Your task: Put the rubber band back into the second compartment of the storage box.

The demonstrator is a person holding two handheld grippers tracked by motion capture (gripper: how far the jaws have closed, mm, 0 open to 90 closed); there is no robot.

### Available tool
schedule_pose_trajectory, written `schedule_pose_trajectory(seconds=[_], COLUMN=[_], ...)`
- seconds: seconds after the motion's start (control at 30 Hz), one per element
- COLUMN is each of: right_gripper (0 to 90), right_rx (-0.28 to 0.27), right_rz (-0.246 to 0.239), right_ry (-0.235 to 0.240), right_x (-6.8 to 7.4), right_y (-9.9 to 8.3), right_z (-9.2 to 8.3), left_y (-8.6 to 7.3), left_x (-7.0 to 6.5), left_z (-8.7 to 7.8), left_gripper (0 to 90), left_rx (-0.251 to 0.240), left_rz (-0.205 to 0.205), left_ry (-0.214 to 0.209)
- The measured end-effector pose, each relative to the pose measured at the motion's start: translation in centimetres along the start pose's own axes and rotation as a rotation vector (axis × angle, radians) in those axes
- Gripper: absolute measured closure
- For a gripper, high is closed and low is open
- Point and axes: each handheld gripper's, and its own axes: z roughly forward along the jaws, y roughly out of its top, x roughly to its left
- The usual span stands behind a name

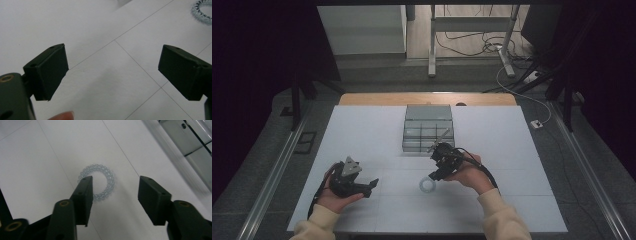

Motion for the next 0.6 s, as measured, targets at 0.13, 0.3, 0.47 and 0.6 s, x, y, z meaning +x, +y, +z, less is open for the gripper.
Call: schedule_pose_trajectory(seconds=[0.13, 0.3, 0.47, 0.6], right_gripper=[42.0, 39.9, 37.4, 36.9], right_rx=[0.005, 0.017, 0.038, 0.045], right_rz=[-0.003, -0.002, -0.007, -0.018], right_ry=[-0.009, -0.015, -0.015, -0.014], right_x=[0.0, 0.2, 0.5, 0.6], right_y=[0.1, 0.3, 0.7, 1.1], right_z=[0.1, 0.4, 0.8, 1.0], left_y=[0.0, 0.0, 0.0, 0.0], left_x=[-0.1, -0.1, -0.1, -0.1], left_z=[0.1, 0.1, 0.1, 0.1], left_gripper=[9.8, 9.8, 9.8, 9.8], left_rx=[0.002, 0.001, 0.002, 0.003], left_rz=[0.003, 0.002, 0.003, 0.003], left_ry=[-0.002, -0.002, -0.005, -0.007])
